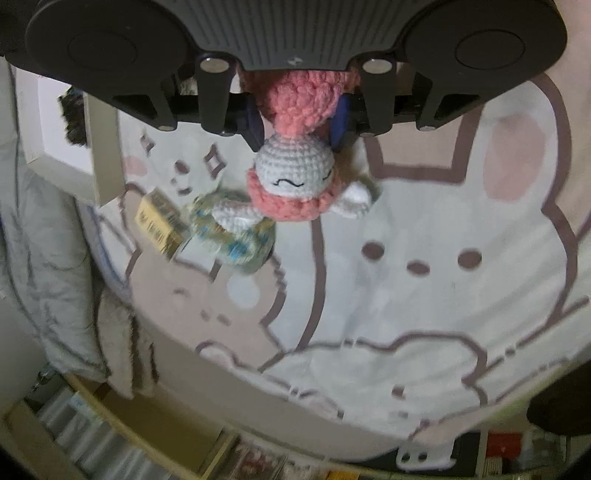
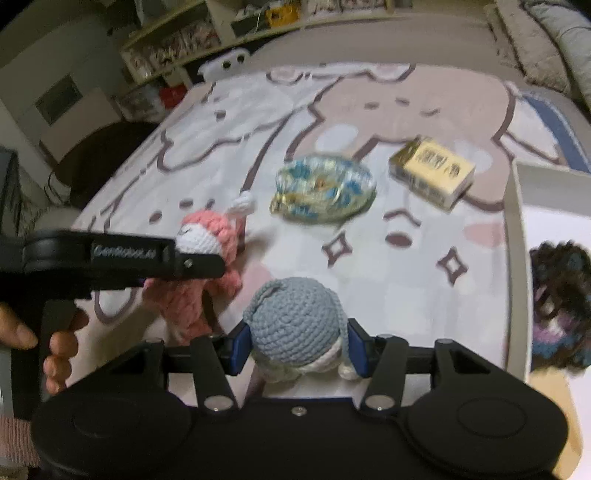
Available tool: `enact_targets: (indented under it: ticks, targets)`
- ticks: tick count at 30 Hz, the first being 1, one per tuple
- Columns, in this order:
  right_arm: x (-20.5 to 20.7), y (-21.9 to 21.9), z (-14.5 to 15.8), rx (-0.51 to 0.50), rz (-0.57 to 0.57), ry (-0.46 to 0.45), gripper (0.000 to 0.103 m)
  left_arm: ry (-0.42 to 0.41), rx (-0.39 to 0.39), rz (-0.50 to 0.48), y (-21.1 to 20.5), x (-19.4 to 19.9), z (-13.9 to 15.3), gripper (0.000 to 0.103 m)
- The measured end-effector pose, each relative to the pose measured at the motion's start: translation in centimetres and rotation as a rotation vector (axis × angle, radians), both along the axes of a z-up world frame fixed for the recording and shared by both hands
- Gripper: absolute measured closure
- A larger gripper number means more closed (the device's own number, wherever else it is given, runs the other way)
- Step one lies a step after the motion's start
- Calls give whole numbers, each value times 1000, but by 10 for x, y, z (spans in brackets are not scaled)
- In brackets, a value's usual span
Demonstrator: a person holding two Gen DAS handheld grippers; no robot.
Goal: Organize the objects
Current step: 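Lift the pink bunny and grey doll and carry both over the white box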
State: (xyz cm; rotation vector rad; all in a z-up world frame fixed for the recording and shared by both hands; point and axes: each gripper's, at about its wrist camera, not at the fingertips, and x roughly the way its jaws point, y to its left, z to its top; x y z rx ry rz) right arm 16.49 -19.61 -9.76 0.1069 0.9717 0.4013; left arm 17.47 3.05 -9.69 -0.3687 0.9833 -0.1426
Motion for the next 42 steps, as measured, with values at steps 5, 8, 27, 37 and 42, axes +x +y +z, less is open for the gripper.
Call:
enact_targets:
  ticks: [5,8,27,37,42]
  targets:
    - [1,-13,23,20,-51,-85,49,-91,12,-5,-2,-7,24,63]
    - [2,-18,35,25,-78,-124,49,-138,29,-10,-5,-13,38,63]
    - [-14,-53,80,20,-234,-244,49,-283,132,-79,-32,-37,78,63]
    - [-12,-75,79,-4,-254,-256,49,-292,223,-112,-58,-31,90,63]
    - [-13,-95,91,-19,-292,-287,49,-300,222,-141,-78,-25,97,63]
